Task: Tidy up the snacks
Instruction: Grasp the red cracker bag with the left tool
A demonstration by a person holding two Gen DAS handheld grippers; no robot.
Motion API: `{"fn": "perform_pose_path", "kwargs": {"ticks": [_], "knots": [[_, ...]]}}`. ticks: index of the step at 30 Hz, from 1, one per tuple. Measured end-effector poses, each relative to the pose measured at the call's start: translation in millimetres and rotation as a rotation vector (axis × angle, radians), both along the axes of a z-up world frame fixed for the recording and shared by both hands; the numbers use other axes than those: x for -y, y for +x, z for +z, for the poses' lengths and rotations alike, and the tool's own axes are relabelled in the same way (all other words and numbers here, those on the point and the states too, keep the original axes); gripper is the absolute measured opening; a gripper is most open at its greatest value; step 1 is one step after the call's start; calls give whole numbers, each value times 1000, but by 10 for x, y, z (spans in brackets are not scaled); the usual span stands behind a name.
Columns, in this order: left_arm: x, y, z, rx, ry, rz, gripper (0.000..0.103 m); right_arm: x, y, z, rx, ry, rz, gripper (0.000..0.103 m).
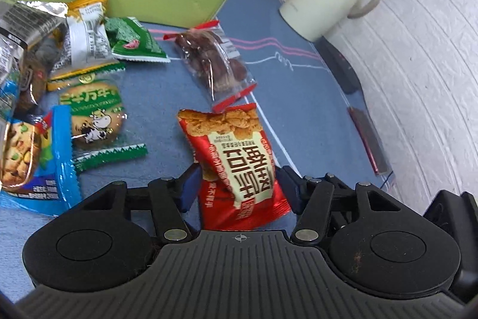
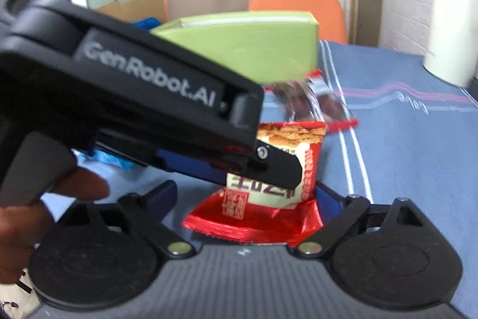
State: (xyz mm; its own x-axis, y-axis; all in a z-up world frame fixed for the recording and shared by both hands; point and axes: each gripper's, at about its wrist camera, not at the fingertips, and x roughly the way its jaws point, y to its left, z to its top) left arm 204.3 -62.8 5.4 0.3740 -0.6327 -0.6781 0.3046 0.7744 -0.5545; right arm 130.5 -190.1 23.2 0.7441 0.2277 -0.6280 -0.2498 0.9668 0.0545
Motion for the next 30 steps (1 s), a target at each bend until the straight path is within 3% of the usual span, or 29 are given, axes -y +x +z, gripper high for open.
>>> {"fn": "perform_pose_path", "kwargs": {"ticks": [3,5,7,12,14,16,18,25,28,30], "knots": [[-40,-19,-14,-4,-10,13,51,-61,15,-29,0,-18,3,102],[-100,-49,-12,1,-16,26,62,-139,32,-58,3,-68,-3,102],[-100,-49,8,9,-16,42,80,-137,20,-66,8,-50,-24,102],[-55,-68,20,40,19,30,80,-68,-155,-134,69,-21,26,102],[-31,-66,18,49,30,27,77,-28,-182,-108,43,-22,37,102],[-39,-64,26,47,35,25,66,46,-170,-39,23,1,3,102],[-82,-54,47,43,1,22,63,123,-212,29,64,24,2,102],[-7,9,13,34,17,16,58,109,-140,-24,36,-26,32,102],[46,9,-7,39,22,6,55,81,-93,-29,33,-21,36,99],[70,1,-8,51,30,0,54,92,-73,-93,31,-20,32,90]]}}
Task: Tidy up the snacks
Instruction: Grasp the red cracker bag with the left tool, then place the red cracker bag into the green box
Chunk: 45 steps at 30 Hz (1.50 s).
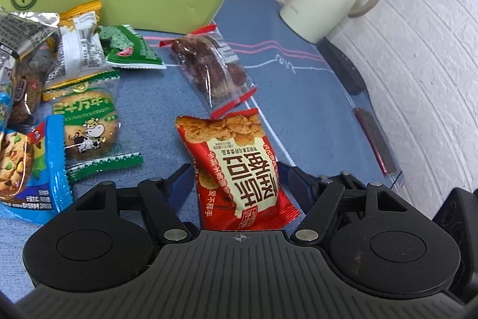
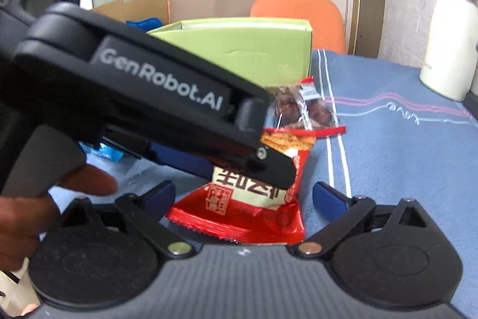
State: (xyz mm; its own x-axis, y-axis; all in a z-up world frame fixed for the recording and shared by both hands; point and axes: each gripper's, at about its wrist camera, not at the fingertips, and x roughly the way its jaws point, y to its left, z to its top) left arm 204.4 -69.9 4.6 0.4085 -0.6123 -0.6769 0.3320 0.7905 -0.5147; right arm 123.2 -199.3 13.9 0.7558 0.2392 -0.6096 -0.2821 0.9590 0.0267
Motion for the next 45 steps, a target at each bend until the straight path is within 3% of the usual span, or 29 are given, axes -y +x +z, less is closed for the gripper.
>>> {"fn": "perform_pose_path", "kwargs": {"ticks": [4,6,14,22,26,30,34,36,38,40,45], "knots": [[-11,-22,-7,12,30,4,24,-24,-35,33,14,-5,-10,73],[-75,-33,22,-2,4,18,18,-18,-24,70,19,-2,-11,67],[-335,83,427,41,-67,71,19,-176,245,456,115,-20,46,67],[-560,950,1168,195,-55,147,19,-351,1374,1011,243,-52,139,67],[-603,1497,1318,222,-17,181,17,-384,2017,1065,220,-52,169,67],[-582,1929,1168,187,36,202,17,-435,2426,917,157,-53,185,68],[-591,2215,838,112,48,204,23,-351,2633,695,96,-19,164,73],[-662,2255,774,100,43,220,35,-259,2588,720,127,-10,130,76],[-769,2184,827,131,15,227,40,-135,2415,829,181,19,102,82],[-865,2045,934,174,-3,237,52,-26,2185,956,238,41,75,93],[-1130,1495,1209,289,-25,248,61,-10,1675,1052,280,93,97,94]]}}
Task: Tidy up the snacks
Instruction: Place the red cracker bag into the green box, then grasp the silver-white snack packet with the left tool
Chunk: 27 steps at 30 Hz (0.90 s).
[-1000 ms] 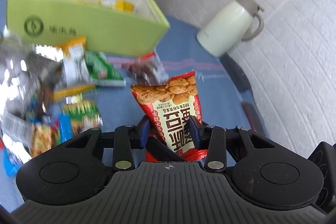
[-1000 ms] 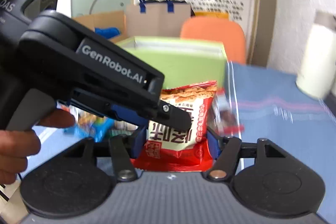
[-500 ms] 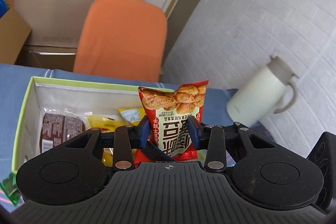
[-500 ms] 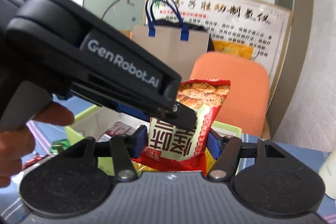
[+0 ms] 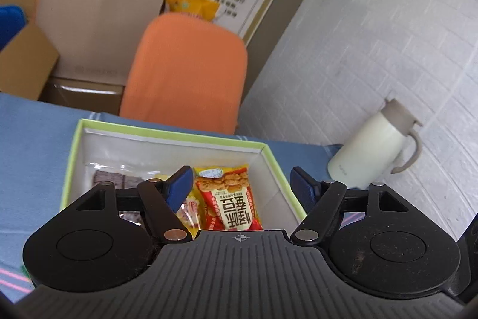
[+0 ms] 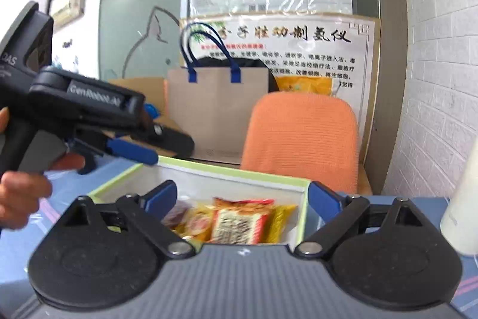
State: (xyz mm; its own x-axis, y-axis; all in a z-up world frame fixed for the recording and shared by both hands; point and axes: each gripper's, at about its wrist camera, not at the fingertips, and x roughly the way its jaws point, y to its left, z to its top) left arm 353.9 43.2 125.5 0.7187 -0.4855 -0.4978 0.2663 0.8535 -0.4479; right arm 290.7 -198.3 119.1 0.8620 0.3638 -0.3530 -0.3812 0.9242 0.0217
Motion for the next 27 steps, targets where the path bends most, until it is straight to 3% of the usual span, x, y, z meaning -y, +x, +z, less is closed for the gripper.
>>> {"fn": "perform_pose_path", "kwargs": {"ticks": [5,11,15,18,22,27], "knots": [[-272,-693,-80,50,60,35,65,-406,-575,-290,-65,-18,103,94],[-732,-1309,-494,-15,79,128,65,-1034,-1123,-707,-153,-34,220,94],[-1021,-1328,-714,-102,18,172,60,-1329,-1113,-827,-208,-14,255,94],[-1084,-1371,-789,-124,-18,121,56,-1428,-1073,-875,-232,-25,231,94],[-954,-1320,-761,-67,28,40,56,-1475,-998,-931,-268,-10,223,93],[-790,-1204,-887,-104,76,-11,53,-1570,-926,-975,-275,-30,229,93]]}}
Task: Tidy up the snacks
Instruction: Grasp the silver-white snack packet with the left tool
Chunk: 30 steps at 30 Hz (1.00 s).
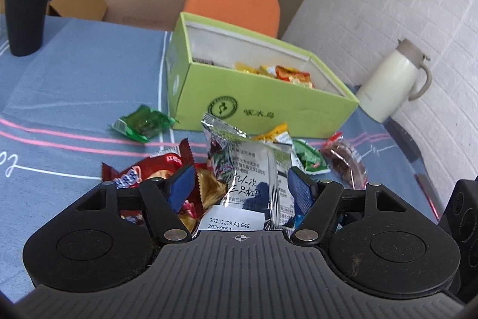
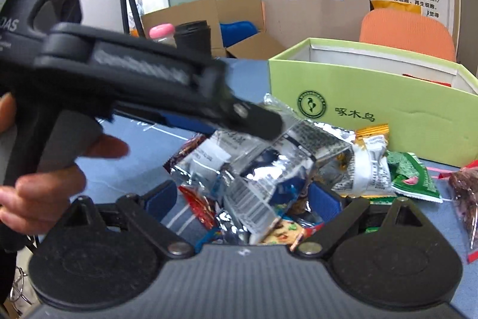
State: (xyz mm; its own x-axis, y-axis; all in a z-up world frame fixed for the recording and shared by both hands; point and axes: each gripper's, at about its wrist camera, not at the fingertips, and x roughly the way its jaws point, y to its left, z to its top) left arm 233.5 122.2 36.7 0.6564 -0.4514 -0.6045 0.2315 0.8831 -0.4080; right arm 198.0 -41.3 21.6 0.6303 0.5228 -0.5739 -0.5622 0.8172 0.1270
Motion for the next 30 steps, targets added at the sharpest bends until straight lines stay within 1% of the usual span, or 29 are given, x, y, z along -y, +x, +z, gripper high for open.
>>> {"fn": "perform_pose_path", "kwargs": {"ticks": [3,5,8,10,13,15,18,22,24,26,28,30], "knots": [[50,-71,6,0,-44,-42,53,-23,-60,47,23,-5,6,94],[106,-135,28,0,-49,-53,53,14,-131,101,53,-14,-9,94],[220,-225,38,-10,-62,-59,53,130,-242,139,47,-11,-33,94],[321,-267,41,-26,-88,-73,53,239,-362,164,57,-16,-61,94],[564,-329,56,-37,-126,-121,53,477,-524,207,62,-26,-111,94],[770,-358,64,-36,-136,-160,54,665,-602,223,59,-40,-154,94],[1127,-345,11,-72,-154,-216,54,926,-685,214,58,-81,-213,94],[1510,-327,-144,-127,-151,-263,54,1236,-709,92,3,-91,-266,94],[1638,-319,-206,-150,-126,-267,54,1345,-715,29,-20,-88,-290,93],[1660,-334,-208,-143,-103,-253,57,1453,-760,3,-18,-68,-314,93],[1638,-338,-173,-127,-91,-231,69,1532,-777,-15,-19,-38,-336,94],[1630,-326,-133,-112,-76,-213,72,1579,-775,-45,-26,-12,-340,94]]}}
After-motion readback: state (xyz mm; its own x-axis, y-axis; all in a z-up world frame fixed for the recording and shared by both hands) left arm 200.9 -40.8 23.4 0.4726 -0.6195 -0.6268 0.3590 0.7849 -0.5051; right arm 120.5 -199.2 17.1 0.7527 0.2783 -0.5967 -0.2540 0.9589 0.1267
